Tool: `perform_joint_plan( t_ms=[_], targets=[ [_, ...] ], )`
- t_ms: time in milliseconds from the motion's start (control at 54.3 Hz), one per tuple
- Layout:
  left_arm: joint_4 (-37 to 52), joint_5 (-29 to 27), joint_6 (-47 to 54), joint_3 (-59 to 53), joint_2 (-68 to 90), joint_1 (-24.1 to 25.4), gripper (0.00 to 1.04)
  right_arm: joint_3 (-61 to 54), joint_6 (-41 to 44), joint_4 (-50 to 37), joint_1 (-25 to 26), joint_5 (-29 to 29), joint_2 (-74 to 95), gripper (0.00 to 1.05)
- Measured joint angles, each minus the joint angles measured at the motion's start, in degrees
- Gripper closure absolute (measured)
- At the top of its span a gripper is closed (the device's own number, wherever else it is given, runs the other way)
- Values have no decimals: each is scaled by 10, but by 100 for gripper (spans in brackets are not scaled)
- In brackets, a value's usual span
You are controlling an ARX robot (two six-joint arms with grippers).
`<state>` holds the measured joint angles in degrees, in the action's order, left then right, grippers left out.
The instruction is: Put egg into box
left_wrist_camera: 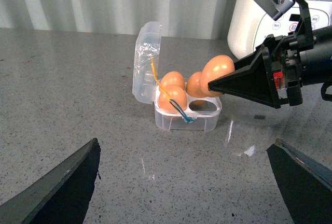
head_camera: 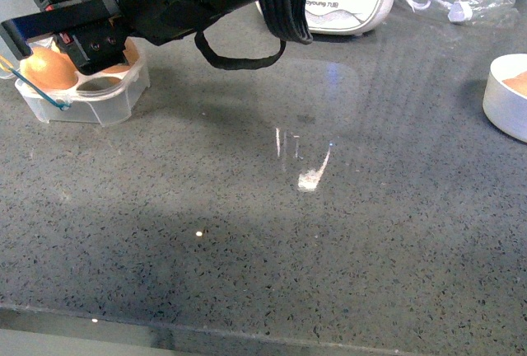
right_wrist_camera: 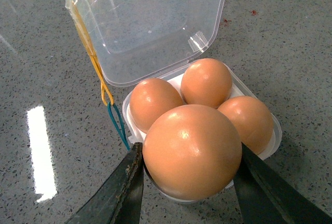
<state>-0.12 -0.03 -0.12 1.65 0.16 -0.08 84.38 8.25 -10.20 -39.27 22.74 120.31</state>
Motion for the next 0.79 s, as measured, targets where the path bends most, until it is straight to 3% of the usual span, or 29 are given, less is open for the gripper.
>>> perform_joint_plan(
  t_ms=[479,644,791],
  targets=[
    [0,0,0,0,0,0,7,21,1,9,0,-5,12,62],
    [0,0,0,0,0,0,7,21,2,9,-2,-6,12,28],
    [0,0,0,0,0,0,7,21,0,2,-2,-8,12,7]
  ],
)
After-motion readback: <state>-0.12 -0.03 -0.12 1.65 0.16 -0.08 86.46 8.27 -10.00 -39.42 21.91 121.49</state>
